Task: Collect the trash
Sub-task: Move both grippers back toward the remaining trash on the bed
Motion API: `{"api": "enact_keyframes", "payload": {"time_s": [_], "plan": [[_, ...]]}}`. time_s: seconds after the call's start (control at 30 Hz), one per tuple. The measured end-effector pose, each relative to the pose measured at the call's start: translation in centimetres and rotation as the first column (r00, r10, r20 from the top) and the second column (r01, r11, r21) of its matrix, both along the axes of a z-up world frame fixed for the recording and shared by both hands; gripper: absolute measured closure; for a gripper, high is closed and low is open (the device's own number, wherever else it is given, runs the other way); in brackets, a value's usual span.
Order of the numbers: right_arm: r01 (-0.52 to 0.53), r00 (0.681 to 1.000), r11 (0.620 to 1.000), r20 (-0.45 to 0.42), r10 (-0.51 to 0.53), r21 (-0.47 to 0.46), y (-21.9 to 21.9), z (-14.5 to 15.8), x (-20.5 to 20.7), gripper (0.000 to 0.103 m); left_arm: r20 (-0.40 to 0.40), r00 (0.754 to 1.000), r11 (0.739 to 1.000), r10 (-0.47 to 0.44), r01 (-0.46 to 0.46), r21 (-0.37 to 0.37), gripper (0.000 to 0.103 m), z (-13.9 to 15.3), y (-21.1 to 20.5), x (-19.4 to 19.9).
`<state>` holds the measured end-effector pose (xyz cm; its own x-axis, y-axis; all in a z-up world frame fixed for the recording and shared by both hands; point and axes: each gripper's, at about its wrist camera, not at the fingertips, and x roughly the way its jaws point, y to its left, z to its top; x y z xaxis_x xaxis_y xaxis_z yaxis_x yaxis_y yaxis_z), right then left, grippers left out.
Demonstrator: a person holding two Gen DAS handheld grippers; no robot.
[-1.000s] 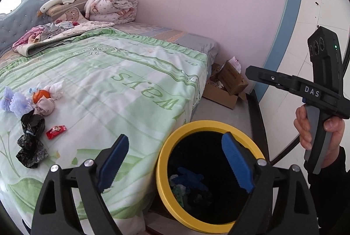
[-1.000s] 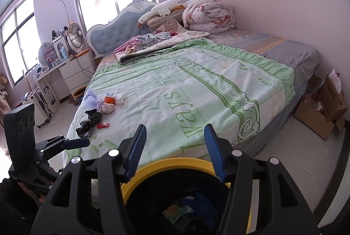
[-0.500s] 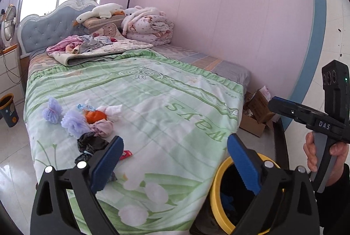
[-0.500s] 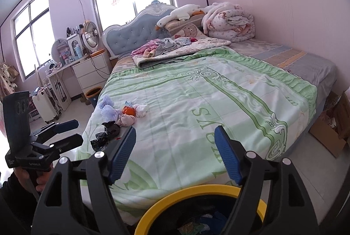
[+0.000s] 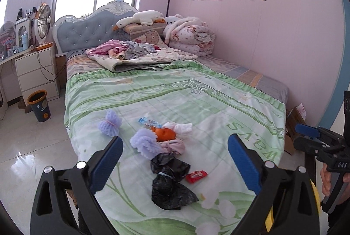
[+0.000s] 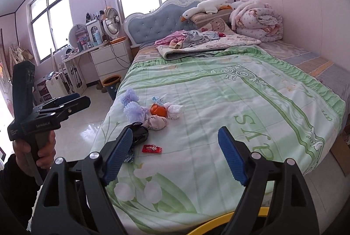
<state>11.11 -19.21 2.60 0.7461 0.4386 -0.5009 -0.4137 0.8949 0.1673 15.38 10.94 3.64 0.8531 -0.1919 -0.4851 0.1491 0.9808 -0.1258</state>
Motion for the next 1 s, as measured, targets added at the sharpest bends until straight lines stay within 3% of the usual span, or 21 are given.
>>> {"api": "enact_keyframes", "payload": {"time_s": [0.23,0.5,0.73,1.0], "plan": [[-0.054,0.997,0.998,-0.047,0.053,-0.018,4.4,-2.0,3.0,0.026,-0.015,0.995,0.995,0.098,-0.098,0.018,0.010,-0.9,4.3,3.4],[-0.148,0.978,0.987,-0.155,0.138,-0.056,10.7,-6.5,7.3,0.026,-0.077,0.980,0.982,0.183,-0.179,0.061,0.010,-4.4,8.5,8.8],[-0.208,0.948,0.975,-0.261,0.180,-0.082,15.6,-10.7,10.9,0.026,-0.163,0.964,0.978,0.211,-0.208,0.037,0.010,-8.3,11.0,13.4],[-0.234,0.927,0.968,-0.322,0.193,-0.093,18.3,-12.6,13.4,0.026,-0.214,0.954,0.978,0.209,-0.210,0.018,0.010,-10.6,11.7,17.4]]}}
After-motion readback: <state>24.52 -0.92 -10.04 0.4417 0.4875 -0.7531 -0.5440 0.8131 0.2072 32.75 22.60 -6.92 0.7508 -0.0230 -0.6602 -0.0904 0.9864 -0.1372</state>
